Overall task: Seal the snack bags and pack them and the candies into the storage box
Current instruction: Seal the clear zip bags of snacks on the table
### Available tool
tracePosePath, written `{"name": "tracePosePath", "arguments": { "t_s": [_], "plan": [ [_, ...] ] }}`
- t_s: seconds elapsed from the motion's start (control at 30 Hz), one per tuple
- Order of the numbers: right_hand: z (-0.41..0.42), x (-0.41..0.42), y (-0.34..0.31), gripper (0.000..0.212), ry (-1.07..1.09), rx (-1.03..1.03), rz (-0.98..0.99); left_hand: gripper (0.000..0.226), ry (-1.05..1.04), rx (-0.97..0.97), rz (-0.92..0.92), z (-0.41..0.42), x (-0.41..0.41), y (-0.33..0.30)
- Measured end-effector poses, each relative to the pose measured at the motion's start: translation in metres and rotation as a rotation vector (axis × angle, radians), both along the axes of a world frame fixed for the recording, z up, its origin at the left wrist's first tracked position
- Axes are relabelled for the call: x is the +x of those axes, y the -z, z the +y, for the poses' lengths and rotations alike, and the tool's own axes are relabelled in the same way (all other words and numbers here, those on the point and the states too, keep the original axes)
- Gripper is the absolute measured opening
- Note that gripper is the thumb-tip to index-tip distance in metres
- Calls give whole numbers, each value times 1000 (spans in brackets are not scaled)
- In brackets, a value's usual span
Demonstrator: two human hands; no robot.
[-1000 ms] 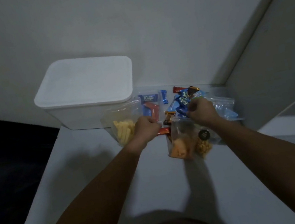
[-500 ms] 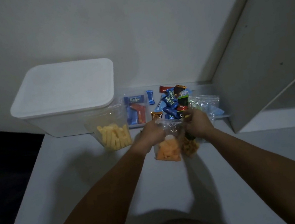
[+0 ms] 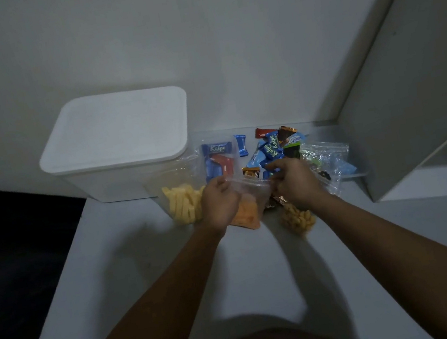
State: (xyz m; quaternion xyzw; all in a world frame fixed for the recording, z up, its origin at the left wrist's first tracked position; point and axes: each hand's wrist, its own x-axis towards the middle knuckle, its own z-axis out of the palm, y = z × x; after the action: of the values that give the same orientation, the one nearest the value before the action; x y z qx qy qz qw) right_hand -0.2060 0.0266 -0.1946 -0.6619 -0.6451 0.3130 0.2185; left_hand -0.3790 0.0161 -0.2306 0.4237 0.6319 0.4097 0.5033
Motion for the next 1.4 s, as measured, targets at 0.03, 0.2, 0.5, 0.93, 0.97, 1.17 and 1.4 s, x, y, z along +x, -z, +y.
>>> {"name": "tracePosePath", "arguments": {
  "t_s": [0.03, 0.2, 0.5, 0.93, 0.97, 1.17, 1.4],
  "plan": [
    [0, -2, 0, 44, -13, 6, 1, 22, -9, 13, -8, 0, 1, 0],
    [-2, -14, 1, 42, -49, 71, -25, 30, -62, 22, -65, -7, 3, 0],
    [2, -31, 5, 32, -144, 120, -94, 26, -173, 125, 66, -5, -34, 5],
    [-8, -32, -3, 27, -91, 376, 25, 24, -209, 255, 76, -12, -37, -9],
    [-8, -32, -2, 28, -103, 354, 6, 23, -204, 250, 93, -13, -38, -8],
    [-8, -28, -1, 26, -79, 307, -2, 21, -217, 229, 38, -11, -37, -18],
    [-7, -31, -2, 24, -73, 237, 36, 23, -166, 321, 213, -9, -40, -25]
  ]
}}
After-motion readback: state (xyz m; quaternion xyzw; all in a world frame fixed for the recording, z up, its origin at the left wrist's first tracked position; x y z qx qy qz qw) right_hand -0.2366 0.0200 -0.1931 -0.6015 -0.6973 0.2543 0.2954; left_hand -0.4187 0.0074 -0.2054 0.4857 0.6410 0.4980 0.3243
